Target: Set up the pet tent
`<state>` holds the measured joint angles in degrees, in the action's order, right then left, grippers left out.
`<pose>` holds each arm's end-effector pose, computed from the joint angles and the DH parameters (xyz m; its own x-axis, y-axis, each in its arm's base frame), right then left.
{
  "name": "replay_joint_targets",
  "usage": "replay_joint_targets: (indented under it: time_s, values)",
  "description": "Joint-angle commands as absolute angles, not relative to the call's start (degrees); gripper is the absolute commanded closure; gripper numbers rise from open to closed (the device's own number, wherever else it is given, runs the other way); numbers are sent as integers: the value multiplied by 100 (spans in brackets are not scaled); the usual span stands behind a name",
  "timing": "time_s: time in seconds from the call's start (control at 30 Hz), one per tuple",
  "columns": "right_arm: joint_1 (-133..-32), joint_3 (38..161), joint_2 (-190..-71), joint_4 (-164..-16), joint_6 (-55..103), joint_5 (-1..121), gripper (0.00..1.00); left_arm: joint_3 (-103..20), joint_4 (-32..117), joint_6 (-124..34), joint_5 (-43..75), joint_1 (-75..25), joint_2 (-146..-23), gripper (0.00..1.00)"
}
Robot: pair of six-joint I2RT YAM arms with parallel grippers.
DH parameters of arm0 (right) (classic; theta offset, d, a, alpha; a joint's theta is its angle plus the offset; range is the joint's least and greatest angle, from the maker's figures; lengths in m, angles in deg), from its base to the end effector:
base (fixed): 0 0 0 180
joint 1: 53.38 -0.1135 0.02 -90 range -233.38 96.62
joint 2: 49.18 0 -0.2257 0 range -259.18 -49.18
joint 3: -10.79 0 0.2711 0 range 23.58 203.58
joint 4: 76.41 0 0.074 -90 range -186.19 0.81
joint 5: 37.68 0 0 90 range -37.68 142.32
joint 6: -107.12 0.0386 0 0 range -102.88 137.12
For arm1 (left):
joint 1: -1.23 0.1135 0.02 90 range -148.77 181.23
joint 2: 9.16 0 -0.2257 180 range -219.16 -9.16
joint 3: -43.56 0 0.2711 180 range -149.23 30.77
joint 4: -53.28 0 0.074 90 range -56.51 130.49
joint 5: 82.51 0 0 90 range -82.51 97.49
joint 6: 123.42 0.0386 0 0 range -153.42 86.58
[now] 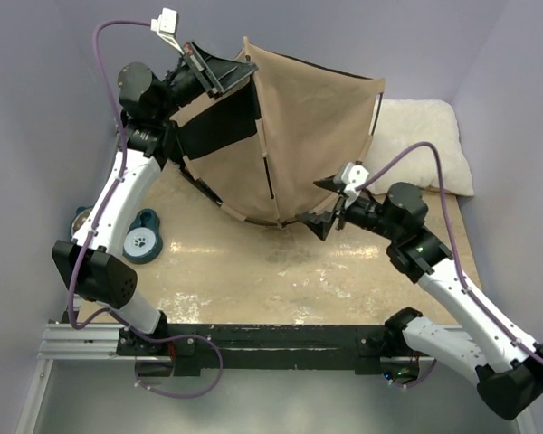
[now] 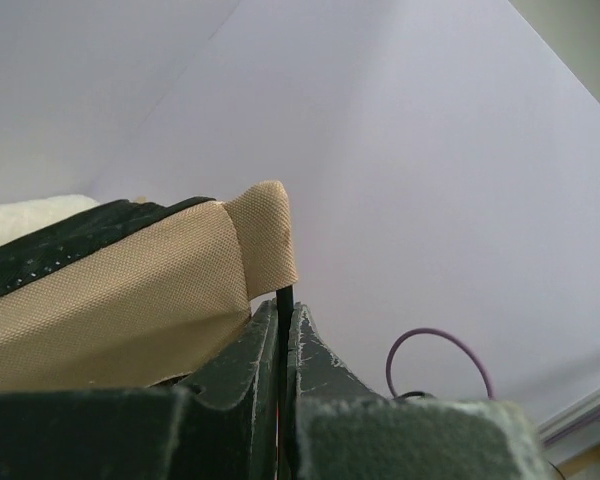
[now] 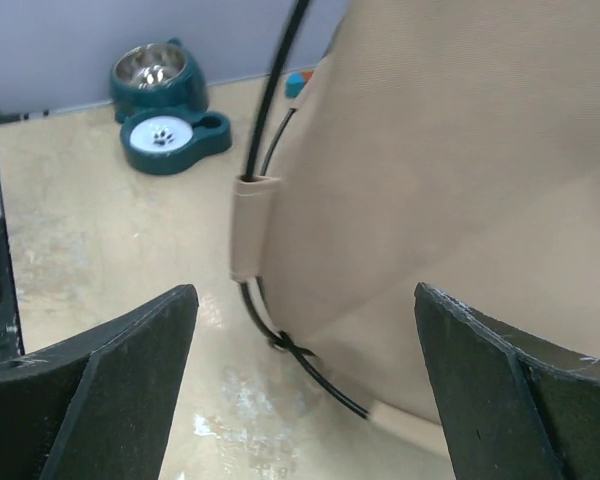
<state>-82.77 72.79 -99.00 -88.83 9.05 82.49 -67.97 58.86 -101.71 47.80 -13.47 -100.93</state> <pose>0.2055 0.1380 0.3427 0.1174 -0.0732 -0.9904 -0.8541 0.5013 -0.1383 0.3570 -0.1195 0.4750 -0.5521 -0.5876 -0.5916 0.6654 0.1171 -0.7373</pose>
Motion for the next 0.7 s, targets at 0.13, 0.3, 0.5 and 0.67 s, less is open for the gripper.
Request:
replay_joint_targets:
  time_s: [0.13,0.3,0.5,0.67]
  values:
    - [-8660,7289,-9639,-9428,-2132,7175,3,-7074,6097,-10294,4440,-1178,-9951,100]
    - [-8660,7482,-9751,-10735,-5023,7033,7,-7083,6000,-10285,4510,-1116,-10004,100]
    - [-8660,7395,-10217,-11459,-6608,6876,23,-7145,5965,-10285,4563,-1116,-10109,100]
    - [-8660,6754,-10367,-10794,-7436,6253,18,-7136,6000,-10311,4616,-1116,-10145,100]
